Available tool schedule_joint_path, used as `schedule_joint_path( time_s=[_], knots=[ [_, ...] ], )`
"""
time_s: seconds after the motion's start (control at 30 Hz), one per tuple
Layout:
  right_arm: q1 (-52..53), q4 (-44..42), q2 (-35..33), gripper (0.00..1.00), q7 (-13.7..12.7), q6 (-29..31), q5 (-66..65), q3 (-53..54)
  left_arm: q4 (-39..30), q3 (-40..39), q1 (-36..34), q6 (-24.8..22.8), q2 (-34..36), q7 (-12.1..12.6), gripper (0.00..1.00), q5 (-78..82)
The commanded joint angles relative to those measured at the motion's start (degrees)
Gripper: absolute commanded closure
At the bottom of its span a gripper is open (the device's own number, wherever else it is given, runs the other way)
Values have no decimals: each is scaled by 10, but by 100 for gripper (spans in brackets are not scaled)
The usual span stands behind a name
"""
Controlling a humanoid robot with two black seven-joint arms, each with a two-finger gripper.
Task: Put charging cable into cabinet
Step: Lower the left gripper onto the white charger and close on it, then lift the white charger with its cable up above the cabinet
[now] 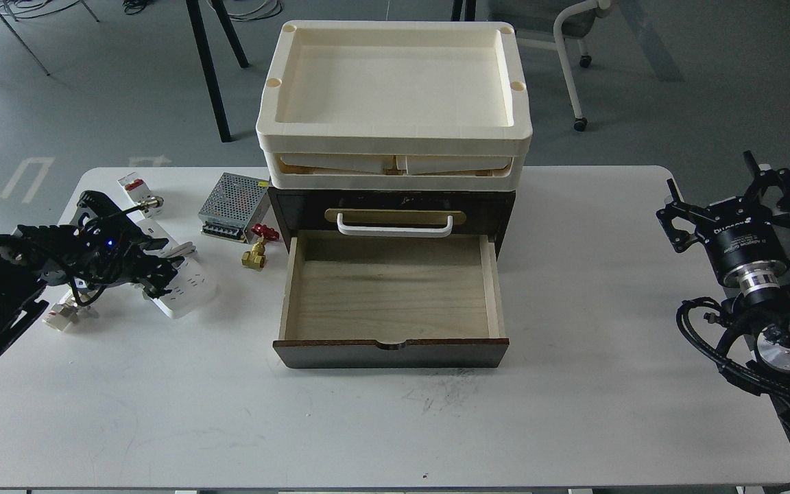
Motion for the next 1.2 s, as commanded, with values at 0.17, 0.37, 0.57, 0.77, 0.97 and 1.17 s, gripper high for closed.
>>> schedule_joint_path(
  time_s=[0.17, 0.37, 0.57, 0.77, 0.97, 1.17],
  knots=[
    [0, 0, 0, 0, 0, 0, 0, 0, 1, 0, 1, -3, -1, 0, 75, 2],
    [0, 0, 0, 0, 0, 0, 0, 0, 21, 17, -1, -2, -1, 0, 92, 1],
    [0, 0, 0, 0, 0, 0, 0, 0, 16, 20, -10, 2, 11, 0, 93, -22],
    [0, 0, 0, 0, 0, 0, 0, -1, -9, 21, -24, -1, 62, 0, 92, -108],
    [0, 0, 0, 0, 0, 0, -11, 0, -80, 14, -37, 0, 145, 0, 92, -162],
    [0, 0, 1, 0, 0, 0, -12, 0, -251, 12, -73, -7, 266, 0, 93, -205]
  ],
)
